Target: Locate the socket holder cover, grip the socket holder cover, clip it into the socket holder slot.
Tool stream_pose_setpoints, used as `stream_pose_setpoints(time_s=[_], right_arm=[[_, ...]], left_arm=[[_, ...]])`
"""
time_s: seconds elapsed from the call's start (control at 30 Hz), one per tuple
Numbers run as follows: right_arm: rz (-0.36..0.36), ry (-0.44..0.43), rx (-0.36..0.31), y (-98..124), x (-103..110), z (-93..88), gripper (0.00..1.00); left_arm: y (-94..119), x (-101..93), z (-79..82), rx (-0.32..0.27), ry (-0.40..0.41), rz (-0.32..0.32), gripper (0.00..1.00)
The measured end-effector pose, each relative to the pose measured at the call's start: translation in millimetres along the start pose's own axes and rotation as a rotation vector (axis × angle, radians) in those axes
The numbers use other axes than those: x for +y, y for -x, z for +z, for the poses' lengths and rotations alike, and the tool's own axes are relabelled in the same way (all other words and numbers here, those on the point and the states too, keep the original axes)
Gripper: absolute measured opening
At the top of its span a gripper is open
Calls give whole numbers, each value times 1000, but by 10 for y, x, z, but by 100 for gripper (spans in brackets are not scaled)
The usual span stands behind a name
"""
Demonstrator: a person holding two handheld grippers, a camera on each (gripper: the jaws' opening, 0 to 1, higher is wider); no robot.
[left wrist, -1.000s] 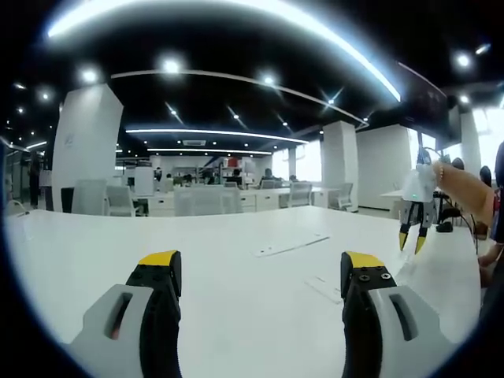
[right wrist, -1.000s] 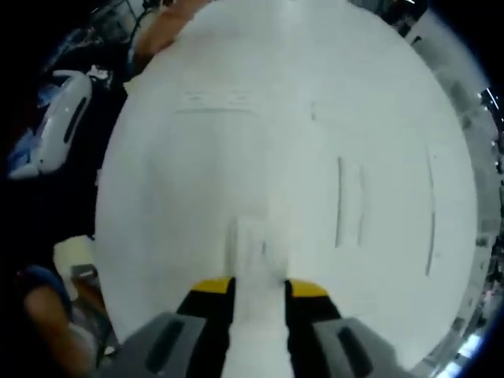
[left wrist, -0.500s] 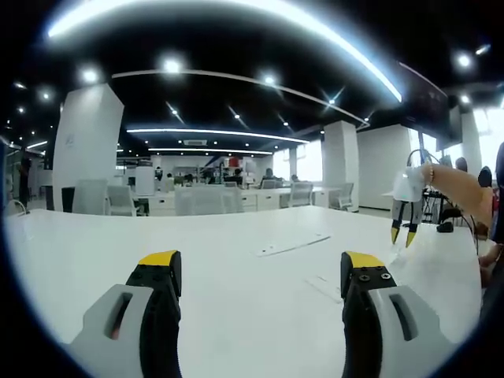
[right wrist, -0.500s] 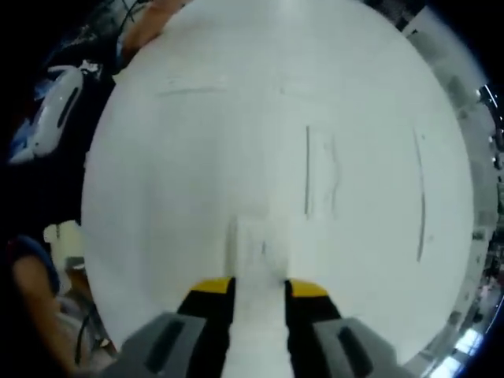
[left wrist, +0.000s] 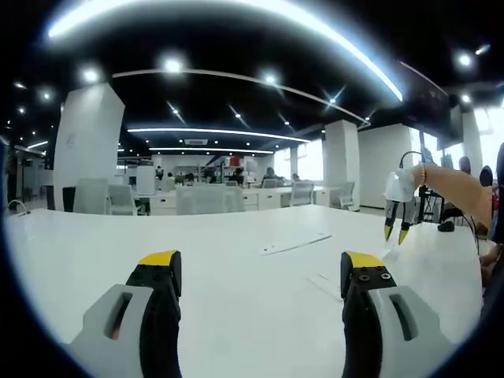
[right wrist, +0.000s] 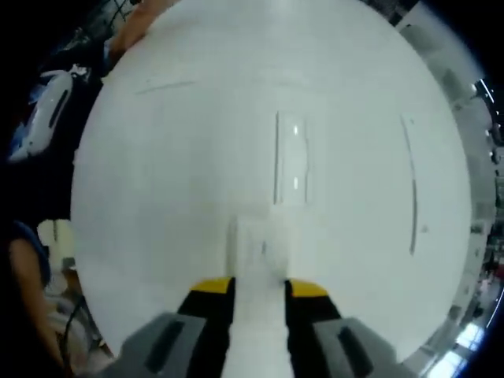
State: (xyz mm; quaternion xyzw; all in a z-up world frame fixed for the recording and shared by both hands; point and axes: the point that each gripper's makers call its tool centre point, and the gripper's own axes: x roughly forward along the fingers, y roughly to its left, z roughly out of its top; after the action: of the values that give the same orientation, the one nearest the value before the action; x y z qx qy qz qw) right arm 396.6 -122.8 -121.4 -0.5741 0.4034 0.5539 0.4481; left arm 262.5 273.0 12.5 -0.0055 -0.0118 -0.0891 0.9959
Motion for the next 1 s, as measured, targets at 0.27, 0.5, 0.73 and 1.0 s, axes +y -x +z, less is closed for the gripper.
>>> stream_pose_setpoints(time_s=[0.27,0.5,0.73,1.0], right_arm=[[-1,-16,18,-71,-100,-50,26],[0,-11,20,-144,-152,-14,26],[12,-6,24,-223,-181,7,26],[9,-2,17,-222,-214,31,26]], left_arm=[[-9,-9,-10,2,-2,-6,82],[-28,-12,-29,9,-2,-14,82],[-23,-19,-21,4,-4,-19,82],[-15,-45,-22,5,-7,-27,82]])
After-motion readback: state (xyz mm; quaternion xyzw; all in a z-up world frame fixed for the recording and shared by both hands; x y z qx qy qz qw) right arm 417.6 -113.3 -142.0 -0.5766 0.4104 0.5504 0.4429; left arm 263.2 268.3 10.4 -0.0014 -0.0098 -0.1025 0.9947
